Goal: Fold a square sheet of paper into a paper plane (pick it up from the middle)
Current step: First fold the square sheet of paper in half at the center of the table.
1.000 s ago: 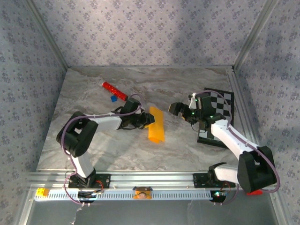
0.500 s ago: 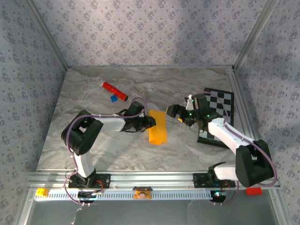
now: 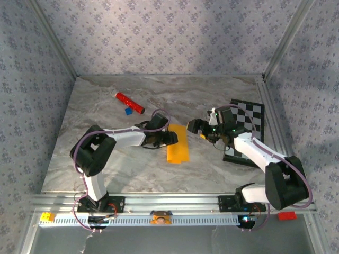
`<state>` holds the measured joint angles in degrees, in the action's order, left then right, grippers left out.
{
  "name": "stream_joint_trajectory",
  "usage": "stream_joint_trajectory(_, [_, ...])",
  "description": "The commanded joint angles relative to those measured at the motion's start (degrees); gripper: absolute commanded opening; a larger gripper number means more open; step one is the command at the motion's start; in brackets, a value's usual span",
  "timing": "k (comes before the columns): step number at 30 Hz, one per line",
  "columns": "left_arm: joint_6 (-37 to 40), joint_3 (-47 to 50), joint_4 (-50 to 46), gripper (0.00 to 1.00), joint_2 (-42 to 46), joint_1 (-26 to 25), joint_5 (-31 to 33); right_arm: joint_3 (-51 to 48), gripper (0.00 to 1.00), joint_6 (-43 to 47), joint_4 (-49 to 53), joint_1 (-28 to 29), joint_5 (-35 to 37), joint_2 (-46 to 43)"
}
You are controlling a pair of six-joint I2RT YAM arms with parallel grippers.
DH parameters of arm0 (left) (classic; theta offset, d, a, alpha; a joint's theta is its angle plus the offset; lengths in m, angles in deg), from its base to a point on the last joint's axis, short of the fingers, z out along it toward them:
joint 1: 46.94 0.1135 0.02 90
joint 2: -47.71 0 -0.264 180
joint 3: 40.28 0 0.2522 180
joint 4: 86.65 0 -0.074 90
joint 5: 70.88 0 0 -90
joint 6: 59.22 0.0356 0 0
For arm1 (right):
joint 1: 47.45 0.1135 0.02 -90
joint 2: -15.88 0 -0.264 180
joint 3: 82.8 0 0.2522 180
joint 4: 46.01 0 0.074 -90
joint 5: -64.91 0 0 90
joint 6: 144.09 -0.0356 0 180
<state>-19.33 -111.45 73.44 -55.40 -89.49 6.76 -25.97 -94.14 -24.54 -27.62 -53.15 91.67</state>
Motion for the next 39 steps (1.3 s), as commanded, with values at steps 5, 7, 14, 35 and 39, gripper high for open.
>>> stream_joint_trajectory(5, [3.7,-2.0,-5.0,0.51,2.2,0.3,2.5,1.7,0.98,0.8,0.8,1.0,-0.2,1.9])
stream_joint_trajectory(7, [4.0,-1.9,-5.0,0.5,2.3,0.6,2.4,1.6,0.98,0.8,0.5,1.3,-0.1,2.3])
stream_joint_trajectory(14, [6.3,-2.1,-6.6,0.48,2.0,1.7,0.6,1.6,0.96,0.7,-0.1,1.7,-0.7,4.0])
stream_joint_trajectory(35, [14.9,-6.0,-14.5,0.45,-1.6,3.7,-2.2,1.8,0.95,0.8,-0.3,2.9,-0.5,5.7])
stream_joint_trajectory(39, [15.3,-6.6,-15.3,0.44,-2.5,3.7,-1.6,1.7,0.95,0.9,-0.2,3.1,-0.5,5.8])
